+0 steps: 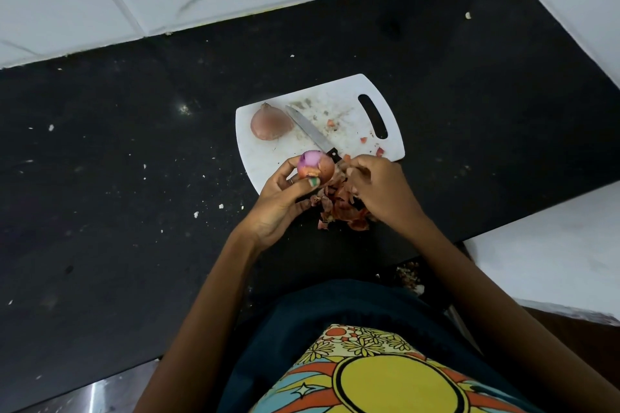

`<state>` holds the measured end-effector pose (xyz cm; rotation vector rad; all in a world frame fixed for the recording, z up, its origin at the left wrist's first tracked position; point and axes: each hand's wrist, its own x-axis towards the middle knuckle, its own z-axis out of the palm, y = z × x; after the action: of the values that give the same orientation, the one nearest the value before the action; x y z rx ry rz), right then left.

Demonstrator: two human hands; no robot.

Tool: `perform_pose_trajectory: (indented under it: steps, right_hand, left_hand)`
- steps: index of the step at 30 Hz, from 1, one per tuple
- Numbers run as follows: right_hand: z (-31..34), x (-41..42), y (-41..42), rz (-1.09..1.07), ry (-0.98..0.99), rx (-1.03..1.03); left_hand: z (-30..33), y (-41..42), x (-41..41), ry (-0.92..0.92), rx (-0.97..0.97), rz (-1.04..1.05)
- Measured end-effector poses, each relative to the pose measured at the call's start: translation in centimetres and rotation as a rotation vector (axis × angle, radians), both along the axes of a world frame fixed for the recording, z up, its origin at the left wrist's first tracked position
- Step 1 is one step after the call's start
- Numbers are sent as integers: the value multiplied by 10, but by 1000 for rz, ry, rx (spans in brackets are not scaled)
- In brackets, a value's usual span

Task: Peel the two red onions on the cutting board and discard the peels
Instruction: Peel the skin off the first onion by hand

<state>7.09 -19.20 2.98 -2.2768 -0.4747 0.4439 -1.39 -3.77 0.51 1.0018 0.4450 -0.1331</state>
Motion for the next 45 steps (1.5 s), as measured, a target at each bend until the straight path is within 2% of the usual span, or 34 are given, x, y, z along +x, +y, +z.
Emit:
perform_pose_trajectory:
  steps: [2,4,5,9,21,25,30,35,39,42,45]
  right_hand:
    - [14,-2,4,-41,64,157]
    - [26,-4,7,-54,212,335]
    - [30,-4,8,-37,236,368]
    - [30,-4,9,23,131,274]
    - [25,5,5,55,96,229]
    - [19,11,0,-6,142,293]
    - [20,8,1,-71,322,430]
    - [17,8,0,11,171,339]
    - [12,11,0,-129,216,414]
    - [0,16,-3,-195,133,324]
    - [-9,14,-5,-157,49,186]
  left_hand:
    - [1,-1,0,4,-8,12]
    - [2,-2,0,-4,-18,17]
    - [2,-2,0,-9,-22,19]
    - [2,-1,1,-23,-18,16]
    - [-2,-4,1,10,39,-11]
    - [-2,-6,2,21,29,-17]
    - [-2,-6,5,28,-18,18]
    - [0,-6,5,1,-41,7]
    - [3,-5,6,3,-93,2]
    - [4,-6,6,-1,-140,-2]
    - [6,-5,7,-5,-180,16]
